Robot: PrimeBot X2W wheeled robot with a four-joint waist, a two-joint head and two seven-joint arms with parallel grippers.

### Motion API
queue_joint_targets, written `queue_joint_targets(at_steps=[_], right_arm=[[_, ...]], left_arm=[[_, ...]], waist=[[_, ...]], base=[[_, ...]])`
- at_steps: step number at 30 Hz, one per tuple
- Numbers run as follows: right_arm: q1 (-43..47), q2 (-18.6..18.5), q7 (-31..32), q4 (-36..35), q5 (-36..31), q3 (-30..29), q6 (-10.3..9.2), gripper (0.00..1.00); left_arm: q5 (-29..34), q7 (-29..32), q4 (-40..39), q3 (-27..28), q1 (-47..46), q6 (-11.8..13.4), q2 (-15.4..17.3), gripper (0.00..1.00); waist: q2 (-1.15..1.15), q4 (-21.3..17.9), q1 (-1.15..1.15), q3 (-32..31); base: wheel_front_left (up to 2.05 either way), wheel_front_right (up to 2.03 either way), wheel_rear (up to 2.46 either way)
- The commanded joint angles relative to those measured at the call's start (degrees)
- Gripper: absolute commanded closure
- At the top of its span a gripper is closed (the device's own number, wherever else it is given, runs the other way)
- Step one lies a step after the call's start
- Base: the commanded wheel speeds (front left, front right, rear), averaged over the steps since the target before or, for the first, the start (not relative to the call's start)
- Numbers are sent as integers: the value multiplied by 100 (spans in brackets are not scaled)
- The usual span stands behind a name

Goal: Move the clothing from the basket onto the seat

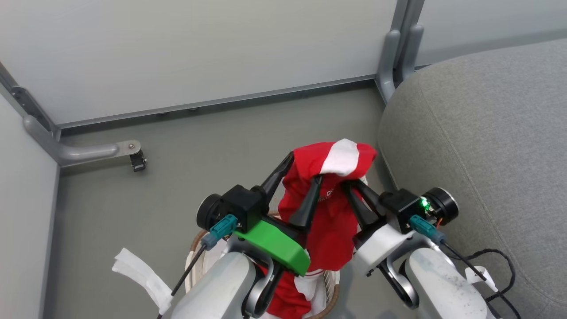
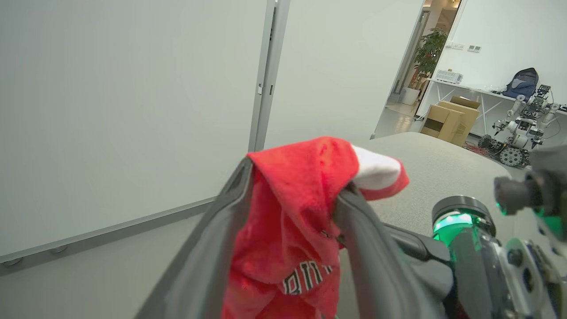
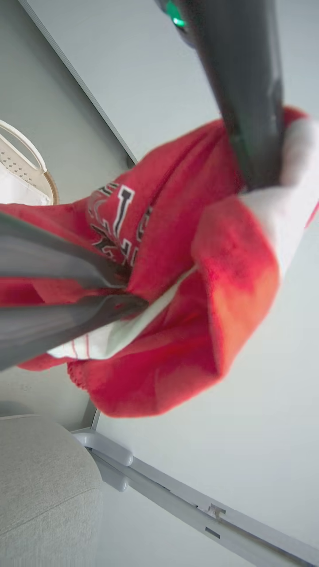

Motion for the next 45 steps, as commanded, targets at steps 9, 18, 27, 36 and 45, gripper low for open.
queue_joint_targets(at_steps=[9, 18, 27, 36, 45], right_arm=[[133, -67, -13, -506, -152, -259, -6, 100], [165, -96, -12, -767, -104, -409, -6, 100], [209, -100, -12, -993, -7, -574, -6, 100], [180, -66, -12, -1109, 106, -862, -6, 100], [-445, -353, -12, -1074, 16, -1208, -6, 100]], left_arm=[[248, -2, 82, 233, 191, -76, 15, 0], [478, -2, 193, 489, 251, -120, 19, 0], [675, -1, 306, 665, 242, -198, 19, 0], [925, -2, 376, 758, 209, -262, 22, 0], [1077, -2, 521, 757, 63, -340, 24, 0]], waist=[[0, -457, 0, 81], [0, -1278, 0, 200], [0, -2161, 0, 387], [0, -2625, 0, 577], [0, -2597, 0, 990]], base=[[0, 0, 0], [0, 0, 0], [0, 0, 0], [0, 0, 0], [0, 0, 0]])
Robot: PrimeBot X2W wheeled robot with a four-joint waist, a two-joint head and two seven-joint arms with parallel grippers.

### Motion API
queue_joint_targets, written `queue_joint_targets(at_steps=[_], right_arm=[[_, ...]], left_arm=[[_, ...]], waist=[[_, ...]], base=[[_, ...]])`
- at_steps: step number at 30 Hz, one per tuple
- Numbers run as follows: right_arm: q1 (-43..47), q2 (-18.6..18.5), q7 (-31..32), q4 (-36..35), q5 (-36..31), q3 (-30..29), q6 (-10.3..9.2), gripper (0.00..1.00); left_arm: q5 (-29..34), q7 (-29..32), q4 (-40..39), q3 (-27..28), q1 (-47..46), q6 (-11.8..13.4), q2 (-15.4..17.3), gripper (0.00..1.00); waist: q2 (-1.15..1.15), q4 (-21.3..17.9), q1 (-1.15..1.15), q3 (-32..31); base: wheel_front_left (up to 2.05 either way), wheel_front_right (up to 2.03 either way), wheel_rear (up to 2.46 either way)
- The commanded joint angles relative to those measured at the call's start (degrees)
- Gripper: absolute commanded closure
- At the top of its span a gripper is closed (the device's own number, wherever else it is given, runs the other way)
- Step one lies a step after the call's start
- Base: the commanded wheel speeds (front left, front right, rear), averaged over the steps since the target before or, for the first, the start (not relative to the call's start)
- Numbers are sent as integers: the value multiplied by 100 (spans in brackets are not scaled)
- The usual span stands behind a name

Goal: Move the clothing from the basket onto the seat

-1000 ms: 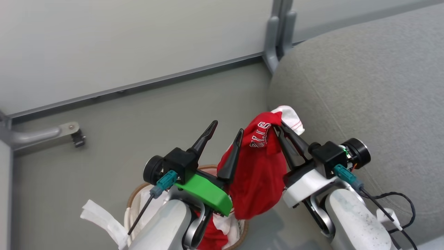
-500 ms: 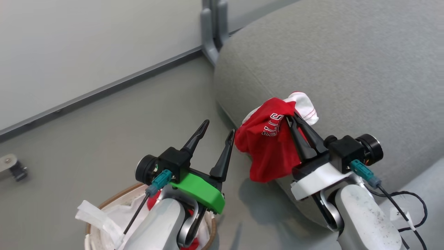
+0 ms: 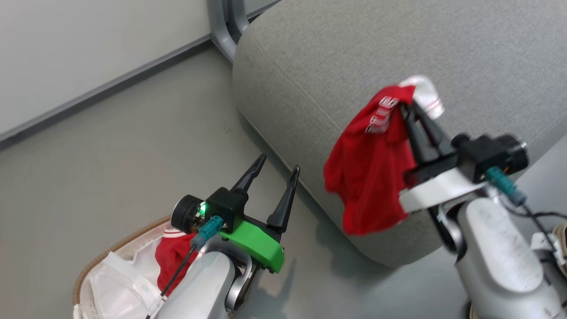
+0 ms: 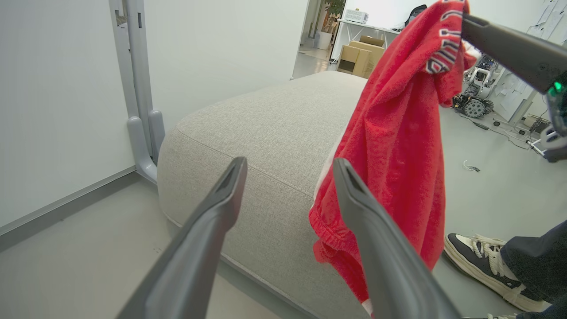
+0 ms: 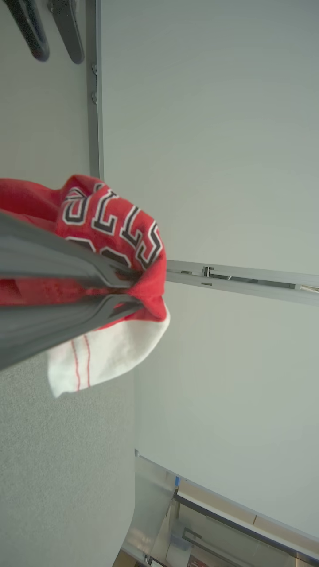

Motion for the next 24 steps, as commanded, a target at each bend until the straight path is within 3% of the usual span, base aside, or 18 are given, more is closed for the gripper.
queue_joint_targets(at_steps=[1, 15, 24], right_arm=[[-245, -102, -12, 7, -60, -89, -6, 100], [-2454, -1439, -12, 847, -417, -770, -6, 100], [-3314, -1915, -11, 1799, -904, -1320, -7, 100]], left_arm=[[68, -1, 52, 18, -104, -44, 35, 0], [527, -1, 282, 159, -466, -171, 142, 0], [651, -1, 264, 178, -786, -203, 233, 0]], waist=[[0, 49, 0, 236], [0, 603, 0, 1272], [0, 1055, 0, 1948]], base=[[0, 0, 0], [0, 0, 0], [0, 0, 0]])
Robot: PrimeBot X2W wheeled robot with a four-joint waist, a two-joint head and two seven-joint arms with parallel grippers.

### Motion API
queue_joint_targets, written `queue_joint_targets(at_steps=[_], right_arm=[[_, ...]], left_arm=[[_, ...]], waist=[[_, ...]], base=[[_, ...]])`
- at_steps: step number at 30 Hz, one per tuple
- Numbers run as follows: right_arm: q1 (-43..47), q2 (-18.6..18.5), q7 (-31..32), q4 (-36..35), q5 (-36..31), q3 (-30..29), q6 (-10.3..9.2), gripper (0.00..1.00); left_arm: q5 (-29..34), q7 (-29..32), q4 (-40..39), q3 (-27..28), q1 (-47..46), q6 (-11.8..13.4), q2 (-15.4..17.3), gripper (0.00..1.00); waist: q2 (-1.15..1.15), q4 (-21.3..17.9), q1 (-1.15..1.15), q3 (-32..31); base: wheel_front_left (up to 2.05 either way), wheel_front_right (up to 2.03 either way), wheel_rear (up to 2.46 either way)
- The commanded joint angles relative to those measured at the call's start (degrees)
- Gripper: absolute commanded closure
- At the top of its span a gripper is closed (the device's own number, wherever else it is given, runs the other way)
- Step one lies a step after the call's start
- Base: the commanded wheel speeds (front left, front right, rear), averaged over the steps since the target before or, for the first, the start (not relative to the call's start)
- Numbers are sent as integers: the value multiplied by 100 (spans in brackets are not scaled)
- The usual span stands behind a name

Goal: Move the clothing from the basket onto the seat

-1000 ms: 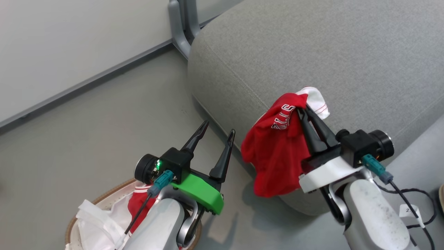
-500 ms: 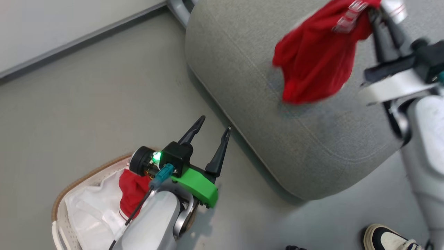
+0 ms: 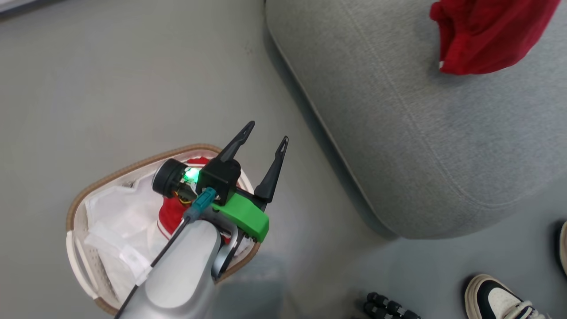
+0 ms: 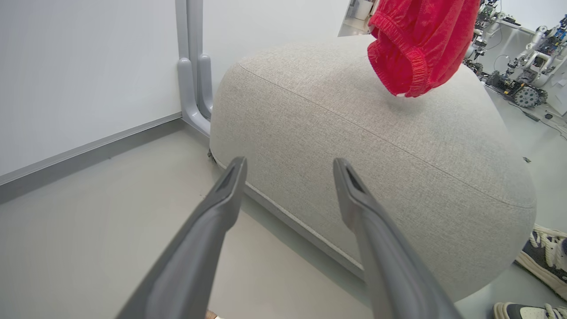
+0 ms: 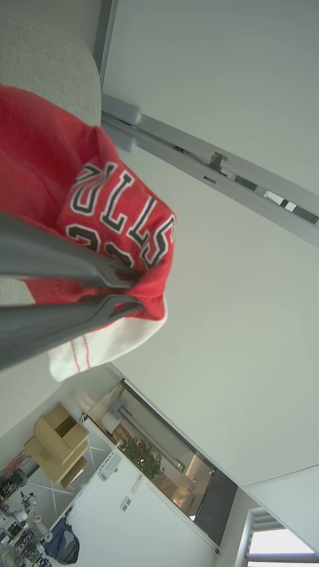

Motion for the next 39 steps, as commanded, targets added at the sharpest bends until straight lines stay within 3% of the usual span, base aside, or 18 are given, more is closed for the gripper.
queue_joint_targets(at_steps=[1, 6, 20, 30, 31, 32, 33, 39], right_arm=[[-157, -83, -12, 139, -98, -143, -8, 100], [-408, -171, -11, 751, -418, -759, -8, 100], [185, 286, -12, 2191, -1163, -1883, -8, 100], [862, 609, -12, 2397, -1347, -2361, -8, 100], [893, 650, -12, 2372, -1288, -2373, -8, 81], [970, 678, -12, 2316, -1245, -2376, -8, 20], [1031, 684, -12, 2244, -1200, -2398, -8, 0], [1513, 841, -12, 1559, -947, -2223, -7, 0]], left_arm=[[33, -1, -17, 17, -141, -14, 70, 0], [63, -1, -17, 89, -264, -22, 118, 0], [36, -1, -27, 170, -197, -44, 43, 0], [-28, -1, 51, 277, 20, -44, 26, 0], [-27, -1, 52, 285, 37, -45, 28, 0], [-36, -1, 54, 304, 61, -45, 33, 0], [-42, -1, 50, 329, 76, -46, 40, 0], [-16, -1, 40, 589, 308, -22, 55, 0]], waist=[[0, 395, 0, 452], [0, 594, 0, 756], [0, 861, 0, 921], [0, 821, 0, 598], [0, 819, 0, 560], [0, 821, 0, 504], [0, 820, 0, 462], [0, 860, 0, 40]], base=[[0, 0, 0], [0, 0, 0], [0, 0, 0], [0, 0, 0], [0, 0, 0], [0, 0, 0], [0, 0, 0], [0, 0, 0]])
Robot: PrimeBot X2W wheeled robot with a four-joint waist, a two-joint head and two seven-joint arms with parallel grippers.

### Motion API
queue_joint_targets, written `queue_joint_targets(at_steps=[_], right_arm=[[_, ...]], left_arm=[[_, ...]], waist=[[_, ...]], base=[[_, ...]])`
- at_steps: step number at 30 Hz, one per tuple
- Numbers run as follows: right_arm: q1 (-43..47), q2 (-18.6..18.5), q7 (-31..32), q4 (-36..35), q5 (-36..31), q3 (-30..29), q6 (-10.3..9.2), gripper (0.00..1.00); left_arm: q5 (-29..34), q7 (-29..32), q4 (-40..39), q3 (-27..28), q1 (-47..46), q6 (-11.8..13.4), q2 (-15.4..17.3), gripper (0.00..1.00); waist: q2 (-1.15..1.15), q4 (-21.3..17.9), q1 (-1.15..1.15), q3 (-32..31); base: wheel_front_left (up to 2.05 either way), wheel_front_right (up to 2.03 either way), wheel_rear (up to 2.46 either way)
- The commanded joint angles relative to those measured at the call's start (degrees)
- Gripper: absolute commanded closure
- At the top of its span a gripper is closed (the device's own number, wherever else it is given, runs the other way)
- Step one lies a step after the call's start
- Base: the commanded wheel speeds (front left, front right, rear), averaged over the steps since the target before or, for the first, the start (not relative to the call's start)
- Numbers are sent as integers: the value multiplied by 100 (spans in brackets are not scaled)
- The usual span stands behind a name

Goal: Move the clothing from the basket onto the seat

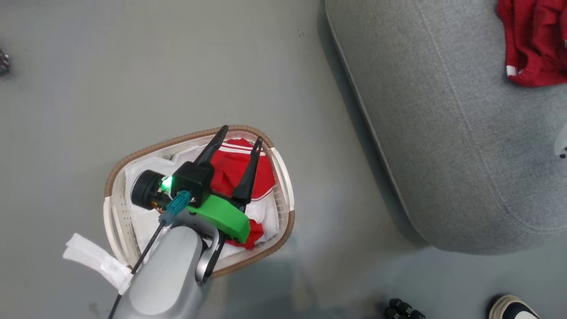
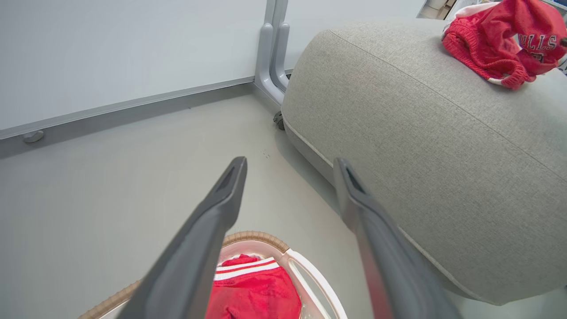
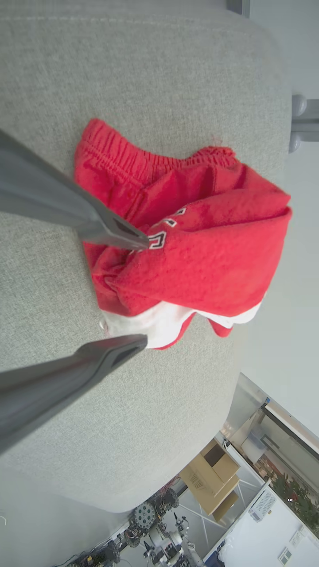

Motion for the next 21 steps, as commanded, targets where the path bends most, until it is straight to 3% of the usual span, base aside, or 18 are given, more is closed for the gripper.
queue_joint_targets(at_steps=[1, 9, 15, 21], right_arm=[[273, 60, -12, -185, 76, 143, -7, 0], [957, 186, -11, -1147, 689, 1352, -7, 0], [1186, 288, -12, -1596, 1169, 2192, -6, 0], [1318, 517, -12, -1868, 1572, 2608, -6, 0]], left_arm=[[-1, -1, -14, 103, 165, 28, 33, 0], [244, -2, -371, 855, 689, 336, 33, 0], [545, 0, -853, 1376, 1084, 426, -12, 0], [680, -1, -930, 1881, 1360, 489, -88, 0]], waist=[[0, 51, 0, -332], [0, 280, 0, -923], [0, 547, 0, -1214], [0, 812, 0, -1446]], base=[[0, 0, 0], [0, 0, 0], [0, 0, 0], [0, 0, 0]])
